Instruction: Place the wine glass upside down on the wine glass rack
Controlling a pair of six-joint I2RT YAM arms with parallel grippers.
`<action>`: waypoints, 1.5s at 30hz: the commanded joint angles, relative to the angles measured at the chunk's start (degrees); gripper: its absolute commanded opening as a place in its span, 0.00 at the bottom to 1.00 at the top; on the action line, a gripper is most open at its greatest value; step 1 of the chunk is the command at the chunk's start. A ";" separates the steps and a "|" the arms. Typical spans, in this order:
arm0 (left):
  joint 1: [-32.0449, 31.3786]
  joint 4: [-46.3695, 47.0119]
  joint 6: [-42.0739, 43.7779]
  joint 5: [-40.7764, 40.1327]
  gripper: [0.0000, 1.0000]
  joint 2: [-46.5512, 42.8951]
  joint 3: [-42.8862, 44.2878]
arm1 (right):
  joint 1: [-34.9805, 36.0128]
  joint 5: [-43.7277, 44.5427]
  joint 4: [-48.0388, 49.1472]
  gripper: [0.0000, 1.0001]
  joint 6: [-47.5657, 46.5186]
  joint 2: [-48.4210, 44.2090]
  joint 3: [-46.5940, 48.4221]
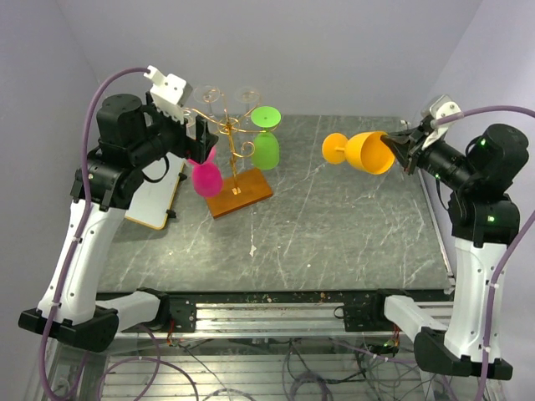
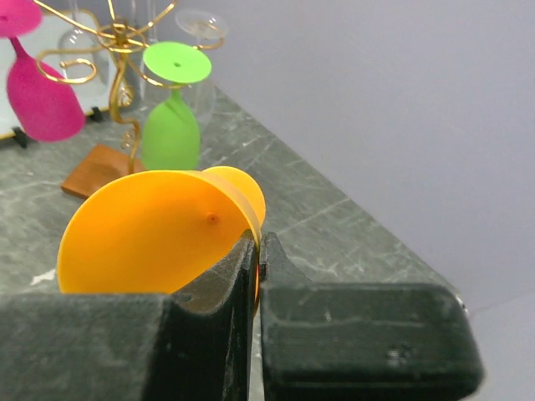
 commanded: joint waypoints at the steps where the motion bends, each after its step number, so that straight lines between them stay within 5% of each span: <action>1: -0.70 3.06 -3.68 3.24 0.99 -0.50 0.23 | 0.05 -5.09 7.27 0.00 8.28 2.09 2.75; 13: -0.79 12.02 -19.68 10.45 0.99 1.08 0.43 | 1.39 -8.00 25.67 0.00 26.91 9.28 6.77; 27: -7.07 19.83 -30.94 12.83 0.93 8.69 3.69 | 10.03 -6.50 29.47 0.00 32.13 16.33 11.35; 45: -9.46 24.72 -35.26 16.46 0.58 13.64 1.30 | 15.34 -7.71 28.87 0.00 30.12 17.67 9.78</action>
